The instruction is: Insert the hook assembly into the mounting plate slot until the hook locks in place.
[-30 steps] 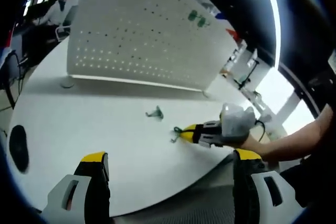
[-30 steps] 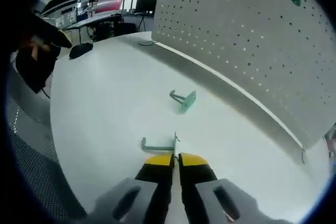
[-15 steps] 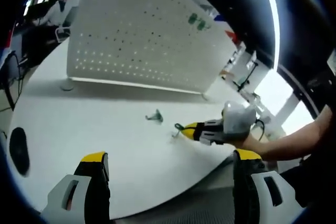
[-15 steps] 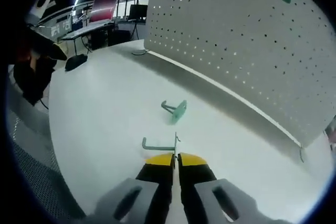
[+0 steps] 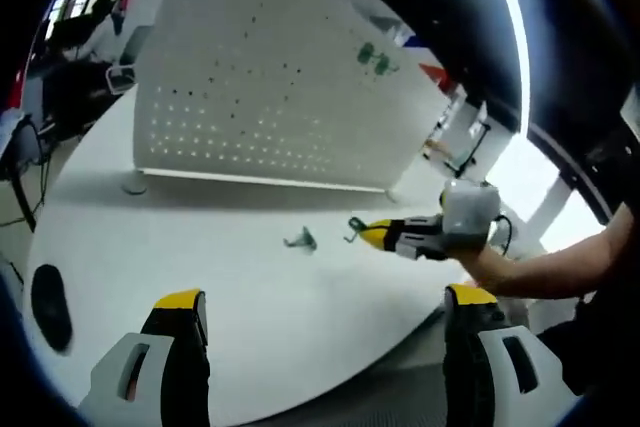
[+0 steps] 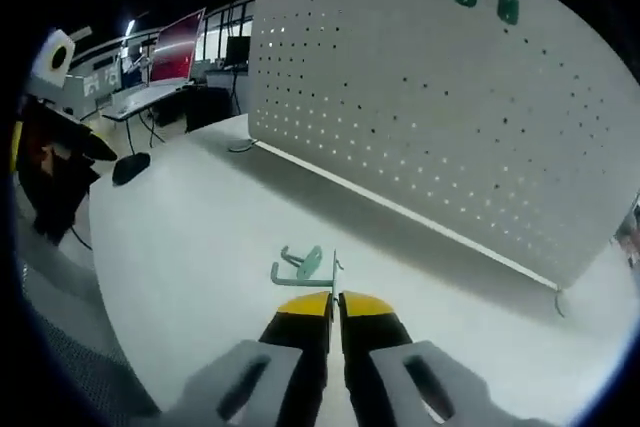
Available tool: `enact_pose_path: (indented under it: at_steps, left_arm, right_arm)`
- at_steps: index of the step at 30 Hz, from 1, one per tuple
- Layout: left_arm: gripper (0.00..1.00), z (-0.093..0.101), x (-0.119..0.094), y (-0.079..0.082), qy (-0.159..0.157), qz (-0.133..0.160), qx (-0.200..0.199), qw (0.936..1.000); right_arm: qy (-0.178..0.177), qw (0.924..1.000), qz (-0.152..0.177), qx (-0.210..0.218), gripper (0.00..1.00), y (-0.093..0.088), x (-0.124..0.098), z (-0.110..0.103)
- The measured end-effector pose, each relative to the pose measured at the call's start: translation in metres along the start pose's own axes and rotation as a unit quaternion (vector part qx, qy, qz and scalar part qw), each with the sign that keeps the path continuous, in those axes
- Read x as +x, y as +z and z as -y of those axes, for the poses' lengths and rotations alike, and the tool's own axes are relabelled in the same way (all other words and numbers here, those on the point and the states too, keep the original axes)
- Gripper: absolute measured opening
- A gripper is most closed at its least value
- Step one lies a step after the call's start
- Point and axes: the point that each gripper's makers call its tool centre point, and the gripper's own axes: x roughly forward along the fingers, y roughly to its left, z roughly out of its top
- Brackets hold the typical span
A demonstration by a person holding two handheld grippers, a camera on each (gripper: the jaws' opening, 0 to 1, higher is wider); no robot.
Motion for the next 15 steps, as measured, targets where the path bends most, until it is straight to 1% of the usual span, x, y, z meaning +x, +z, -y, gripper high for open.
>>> enact_pose_path:
  at_steps: [4, 5, 6, 11, 15]
  left_arm:
    - [1.00, -0.002, -0.004, 0.005, 0.002, 0.007, 0.002, 1.0000]
    - [1.00, -0.002, -0.005, 0.006, 0.002, 0.009, 0.002, 1.0000]
    - [1.00, -0.002, -0.006, 0.007, 0.003, 0.010, 0.002, 0.9999]
    - [1.00, -0.002, -0.008, 0.013, 0.001, 0.015, 0.011, 0.9998]
    - [1.00, -0.006, -0.009, 0.020, -0.003, 0.022, 0.009, 0.9997]
  right_arm:
    - [0.000, 0.9999, 0.014, 0.007, 0.00, 0.014, -0.004, 0.002]
    - [0.004, 0.9996, 0.019, 0.020, 0.00, 0.018, -0.005, 0.001]
    - [0.007, 0.9994, 0.021, 0.025, 0.00, 0.021, -0.006, 0.000]
    - [0.016, 0.9985, 0.040, 0.033, 0.00, 0.042, -0.017, -0.001]
    - [0.042, 0.9949, 0.066, 0.063, 0.00, 0.060, -0.027, -0.008]
